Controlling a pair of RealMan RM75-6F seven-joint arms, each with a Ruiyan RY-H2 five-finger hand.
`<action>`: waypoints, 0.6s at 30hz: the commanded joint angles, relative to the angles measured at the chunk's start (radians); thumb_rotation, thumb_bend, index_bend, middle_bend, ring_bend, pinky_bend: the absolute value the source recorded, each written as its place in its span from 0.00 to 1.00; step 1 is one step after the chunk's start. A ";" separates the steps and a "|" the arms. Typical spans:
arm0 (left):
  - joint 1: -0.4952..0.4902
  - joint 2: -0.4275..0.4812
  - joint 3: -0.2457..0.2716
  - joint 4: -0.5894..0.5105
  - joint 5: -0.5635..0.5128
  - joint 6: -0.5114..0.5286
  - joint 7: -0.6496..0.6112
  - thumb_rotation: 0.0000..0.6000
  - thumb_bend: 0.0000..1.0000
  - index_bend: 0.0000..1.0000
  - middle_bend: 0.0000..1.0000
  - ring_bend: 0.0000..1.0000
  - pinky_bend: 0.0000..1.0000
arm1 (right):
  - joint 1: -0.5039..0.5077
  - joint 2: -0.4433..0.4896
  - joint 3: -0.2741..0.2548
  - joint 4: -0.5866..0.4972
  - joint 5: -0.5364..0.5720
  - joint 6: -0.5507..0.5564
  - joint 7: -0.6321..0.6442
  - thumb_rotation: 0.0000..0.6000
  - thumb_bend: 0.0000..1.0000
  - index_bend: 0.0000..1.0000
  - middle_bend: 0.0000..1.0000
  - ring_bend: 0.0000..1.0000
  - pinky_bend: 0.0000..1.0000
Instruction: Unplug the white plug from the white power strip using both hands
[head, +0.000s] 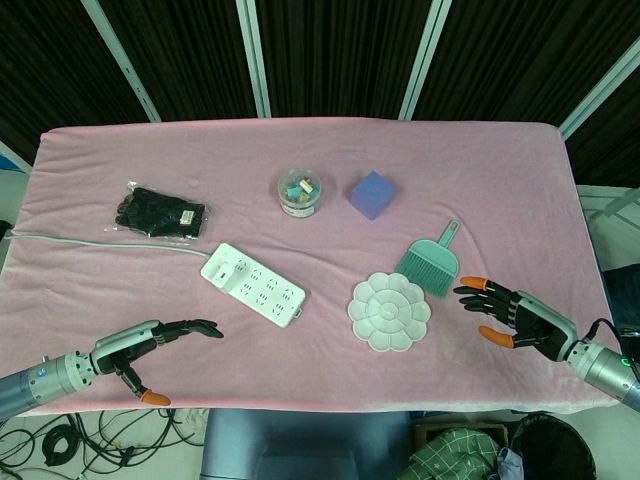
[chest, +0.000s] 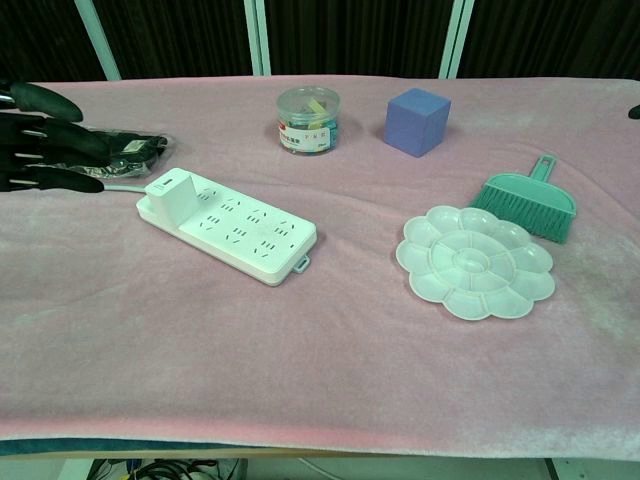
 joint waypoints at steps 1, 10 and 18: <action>-0.007 0.004 0.000 -0.006 -0.014 -0.011 -0.004 1.00 0.08 0.20 0.14 0.00 0.01 | -0.004 0.006 -0.004 0.004 0.010 0.003 0.002 1.00 0.30 0.14 0.12 0.14 0.10; -0.012 0.028 0.012 -0.022 -0.003 0.006 0.012 1.00 0.08 0.20 0.14 0.00 0.01 | -0.003 0.011 -0.008 -0.002 0.007 0.017 -0.006 1.00 0.30 0.13 0.12 0.14 0.10; -0.014 0.036 0.021 -0.036 -0.020 -0.027 0.033 1.00 0.08 0.20 0.15 0.00 0.02 | -0.004 0.000 -0.006 -0.007 0.011 0.018 -0.027 1.00 0.30 0.14 0.12 0.14 0.10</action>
